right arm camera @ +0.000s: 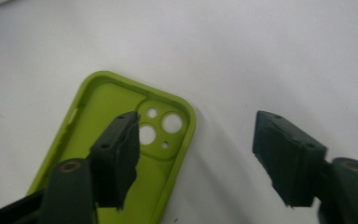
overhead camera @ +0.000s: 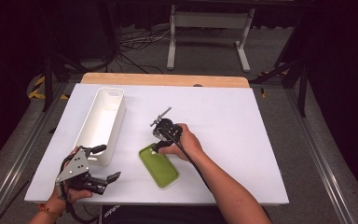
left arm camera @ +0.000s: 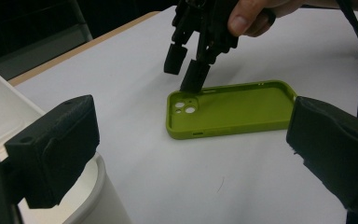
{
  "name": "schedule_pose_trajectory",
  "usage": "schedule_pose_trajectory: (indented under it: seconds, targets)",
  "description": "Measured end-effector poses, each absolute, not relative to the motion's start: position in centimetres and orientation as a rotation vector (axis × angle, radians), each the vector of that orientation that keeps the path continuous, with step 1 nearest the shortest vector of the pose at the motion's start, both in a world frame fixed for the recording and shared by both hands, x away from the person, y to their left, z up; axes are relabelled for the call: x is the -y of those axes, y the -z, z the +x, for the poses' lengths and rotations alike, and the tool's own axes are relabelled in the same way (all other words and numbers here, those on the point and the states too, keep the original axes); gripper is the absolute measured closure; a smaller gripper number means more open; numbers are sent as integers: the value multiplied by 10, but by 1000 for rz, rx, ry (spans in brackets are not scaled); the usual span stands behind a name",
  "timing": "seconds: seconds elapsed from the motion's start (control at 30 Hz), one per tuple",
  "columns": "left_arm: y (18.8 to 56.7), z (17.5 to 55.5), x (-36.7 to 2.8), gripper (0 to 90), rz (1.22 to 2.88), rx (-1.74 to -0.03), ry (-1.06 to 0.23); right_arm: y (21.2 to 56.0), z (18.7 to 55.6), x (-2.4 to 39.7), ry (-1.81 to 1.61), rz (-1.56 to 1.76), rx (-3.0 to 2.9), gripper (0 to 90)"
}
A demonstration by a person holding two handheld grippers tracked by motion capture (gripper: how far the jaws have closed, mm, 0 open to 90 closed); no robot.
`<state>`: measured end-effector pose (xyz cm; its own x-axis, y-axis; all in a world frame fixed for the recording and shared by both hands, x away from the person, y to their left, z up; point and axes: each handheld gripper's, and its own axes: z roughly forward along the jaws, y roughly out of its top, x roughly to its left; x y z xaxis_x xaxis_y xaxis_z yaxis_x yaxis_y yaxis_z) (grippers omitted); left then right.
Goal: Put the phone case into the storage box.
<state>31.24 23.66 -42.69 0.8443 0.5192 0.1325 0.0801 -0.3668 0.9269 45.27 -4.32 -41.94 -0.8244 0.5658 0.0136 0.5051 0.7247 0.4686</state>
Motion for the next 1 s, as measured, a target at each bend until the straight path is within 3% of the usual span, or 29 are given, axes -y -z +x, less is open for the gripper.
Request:
schedule_pose_trajectory:
  seconds: [0.23, 0.3, 1.0]
  targets:
    - [428, 312, -235, 34, 1911, -450, -480, 429, 460, 38, -681, 888, -2872, 748]
    - [428, 312, -233, 35, 1915, -443, -476, 429, 460, 37, -674, 883, -2881, 787]
    - [429, 312, -230, 38, 1937, -440, -477, 428, 447, 24, -558, 843, -2758, 849]
